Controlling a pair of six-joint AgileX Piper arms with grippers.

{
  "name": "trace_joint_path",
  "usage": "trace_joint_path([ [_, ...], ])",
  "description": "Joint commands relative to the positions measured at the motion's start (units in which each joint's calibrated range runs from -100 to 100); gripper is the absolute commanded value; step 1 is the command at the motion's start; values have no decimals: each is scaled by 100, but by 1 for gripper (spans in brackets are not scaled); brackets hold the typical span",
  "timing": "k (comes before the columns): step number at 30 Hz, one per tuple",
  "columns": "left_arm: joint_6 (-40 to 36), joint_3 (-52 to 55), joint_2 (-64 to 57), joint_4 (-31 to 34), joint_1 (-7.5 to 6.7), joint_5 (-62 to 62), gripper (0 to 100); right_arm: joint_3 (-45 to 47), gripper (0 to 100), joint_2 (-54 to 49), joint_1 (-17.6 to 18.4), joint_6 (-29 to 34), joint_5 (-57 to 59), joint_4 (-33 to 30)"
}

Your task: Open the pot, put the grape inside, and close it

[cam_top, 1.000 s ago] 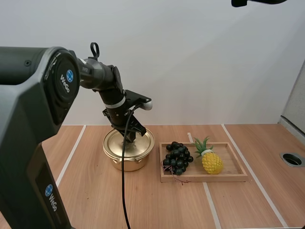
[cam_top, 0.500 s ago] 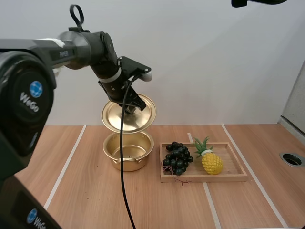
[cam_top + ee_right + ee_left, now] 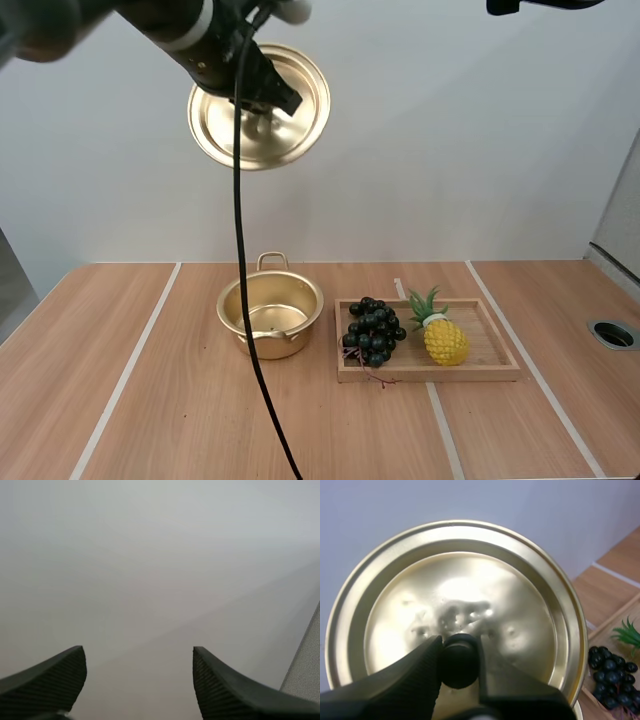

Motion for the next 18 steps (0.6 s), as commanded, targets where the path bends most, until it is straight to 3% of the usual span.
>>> trace_joint_path([
  [1, -144, -285, -407, -7, -12, -471, 0, -54, 100, -36, -18, -50, -82, 17],
  [8, -367, -1051, -1172, 21, -12, -1219, 0, -54, 100, -36, -18, -83, -28, 121],
  [18, -874, -2362, -1725, 584, -12, -2818, 0, -54, 100, 438, -18, -597, 1339, 1290],
])
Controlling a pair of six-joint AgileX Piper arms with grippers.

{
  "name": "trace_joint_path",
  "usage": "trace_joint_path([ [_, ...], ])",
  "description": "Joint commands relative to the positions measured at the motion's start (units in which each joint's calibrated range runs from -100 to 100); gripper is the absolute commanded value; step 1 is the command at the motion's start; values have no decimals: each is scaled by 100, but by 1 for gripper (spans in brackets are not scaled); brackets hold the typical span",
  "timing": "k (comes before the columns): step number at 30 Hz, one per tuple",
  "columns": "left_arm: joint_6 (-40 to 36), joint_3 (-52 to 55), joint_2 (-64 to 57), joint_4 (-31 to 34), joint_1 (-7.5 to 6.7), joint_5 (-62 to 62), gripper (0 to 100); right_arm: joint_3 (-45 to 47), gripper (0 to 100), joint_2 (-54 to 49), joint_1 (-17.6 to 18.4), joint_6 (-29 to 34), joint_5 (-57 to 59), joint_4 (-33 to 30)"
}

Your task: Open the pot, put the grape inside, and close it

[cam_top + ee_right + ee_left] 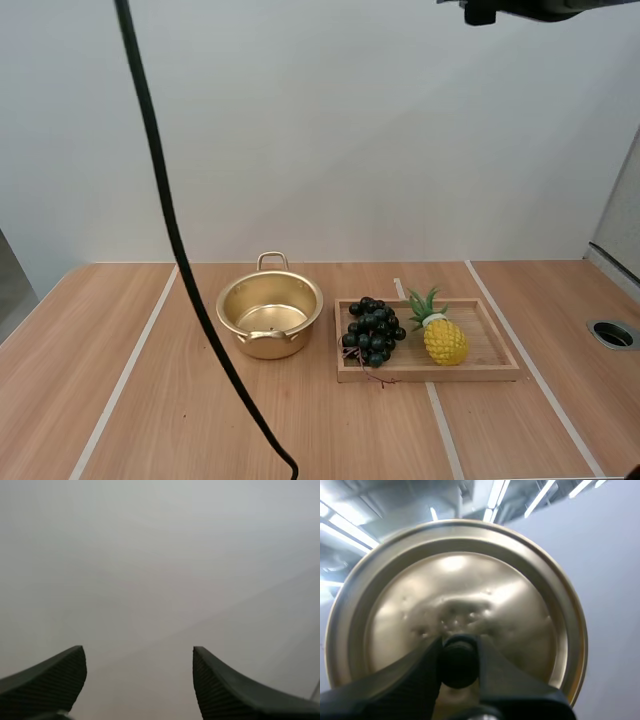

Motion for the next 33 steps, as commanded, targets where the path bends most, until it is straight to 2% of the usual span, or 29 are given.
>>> trace_joint_path([
  [1, -196, -459, -108, 73, -12, -613, 0, -39, 100, 322, -18, -107, 740, 297],
  [9, -309, -1569, -133, 73, -12, -638, 0, -39, 100, 1398, -5, -329, 2676, 1335],
  [12, -309, -1693, -133, 73, -12, -571, 0, -39, 100, 1817, 90, -329, 3078, 1412],
  [18, -309, -1725, -133, 73, -12, -250, 0, -39, 100, 2431, 506, -24, 3459, 1177],
  [24, -309, -1725, -133, 124, -12, -250, 0, -25, 100, 2854, 1069, 435, 3422, 27],
  [29, -309, -1725, -133, 164, -12, -250, 0, 87, 100, 2988, 1089, 565, 3319, 13],
  [33, -309, -1725, -133, 164, -12, -250, 0, 680, 100, 3069, 1089, 565, 2879, 152],
])
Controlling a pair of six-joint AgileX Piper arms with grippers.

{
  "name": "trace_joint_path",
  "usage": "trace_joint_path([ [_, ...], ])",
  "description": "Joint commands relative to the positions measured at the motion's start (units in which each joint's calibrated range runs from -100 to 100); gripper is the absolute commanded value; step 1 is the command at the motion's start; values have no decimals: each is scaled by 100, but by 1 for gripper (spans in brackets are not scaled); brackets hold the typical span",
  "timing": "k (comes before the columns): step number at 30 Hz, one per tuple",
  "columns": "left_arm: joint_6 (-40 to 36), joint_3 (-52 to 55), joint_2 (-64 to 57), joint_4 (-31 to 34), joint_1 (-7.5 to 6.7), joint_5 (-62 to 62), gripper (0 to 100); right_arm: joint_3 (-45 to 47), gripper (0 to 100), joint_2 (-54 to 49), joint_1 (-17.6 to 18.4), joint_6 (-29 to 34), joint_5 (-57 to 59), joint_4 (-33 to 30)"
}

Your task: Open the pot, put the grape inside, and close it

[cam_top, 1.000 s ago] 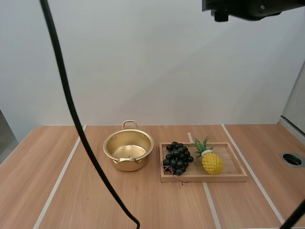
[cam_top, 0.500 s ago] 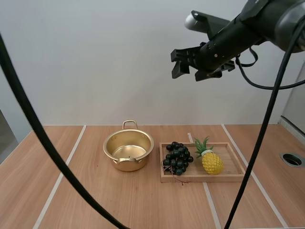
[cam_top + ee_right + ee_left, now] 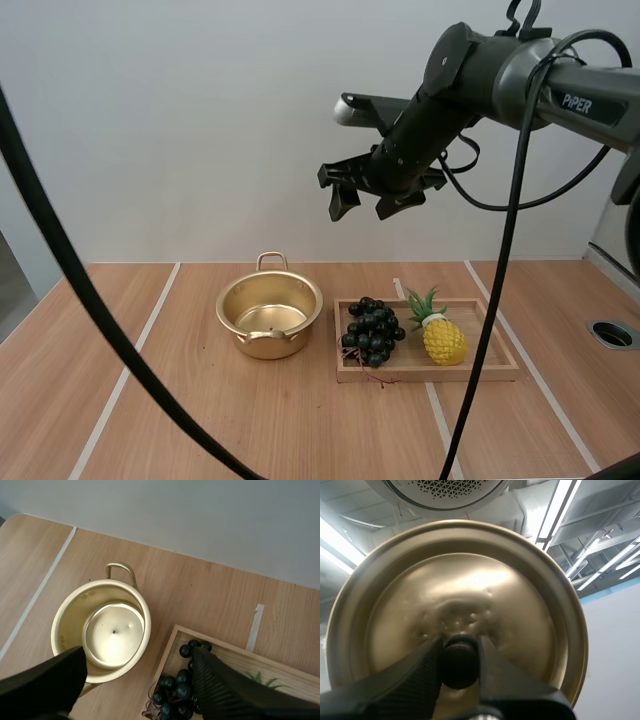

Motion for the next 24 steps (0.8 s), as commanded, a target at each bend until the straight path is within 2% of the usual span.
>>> trace_joint_path([
  [1, -61, -32, -19, 26, -12, -56, 0, 491, 100, 24, 2, 43, -451, 55],
  [7, -61, -32, -7, 24, -12, -56, 0, 1585, 100, 39, 2, 11, -1444, 55],
  [10, -61, -32, 29, 24, -12, -56, 0, 1836, 100, 268, 2, -104, -1478, 67],
  [17, -61, -32, 158, 56, -12, -56, 0, 1872, 100, 877, 2, -137, -1580, 82],
  [24, -28, -32, 302, 298, -12, -261, 0, 1872, 100, 891, 2, -21, -1810, -8],
])
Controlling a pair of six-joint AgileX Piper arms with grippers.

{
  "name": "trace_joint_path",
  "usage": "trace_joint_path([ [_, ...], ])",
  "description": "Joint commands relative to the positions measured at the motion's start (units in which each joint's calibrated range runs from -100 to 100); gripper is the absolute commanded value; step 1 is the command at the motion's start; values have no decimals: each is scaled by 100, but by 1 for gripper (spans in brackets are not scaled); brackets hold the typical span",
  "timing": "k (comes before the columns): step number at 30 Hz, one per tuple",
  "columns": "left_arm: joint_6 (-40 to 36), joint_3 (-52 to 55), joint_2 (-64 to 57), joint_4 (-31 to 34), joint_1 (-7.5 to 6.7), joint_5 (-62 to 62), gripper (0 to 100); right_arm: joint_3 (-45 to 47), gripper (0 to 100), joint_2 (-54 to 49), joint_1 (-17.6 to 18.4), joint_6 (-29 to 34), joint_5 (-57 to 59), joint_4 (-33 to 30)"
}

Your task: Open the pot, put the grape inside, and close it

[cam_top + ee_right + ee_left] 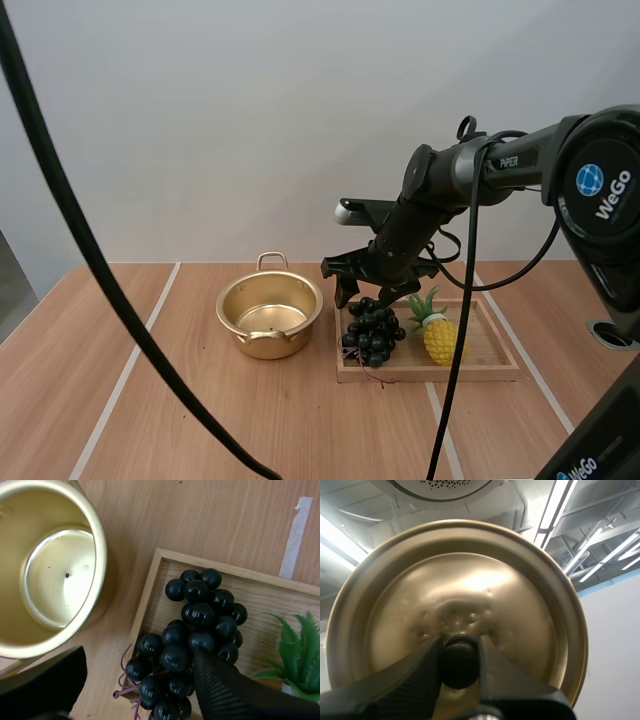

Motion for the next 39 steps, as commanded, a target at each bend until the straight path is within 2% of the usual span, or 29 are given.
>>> trace_joint_path([
  [1, -28, -32, 105, 82, -12, -234, 0, 29, 100, -36, 2, 105, -63, -94],
  [5, -28, -32, 178, 82, -12, -184, 0, 29, 100, -36, 2, 323, -80, -213],
  [10, -28, -32, 229, 21, -12, -201, 0, 29, 100, -36, 2, 729, -103, -1009],
  [20, -28, -32, 272, 23, -12, -202, 0, 29, 100, -7, -5, 829, -495, -889],
  [39, -28, -32, 272, 23, -12, 45, 0, 29, 100, 1038, -5, 829, -1151, -970],
])
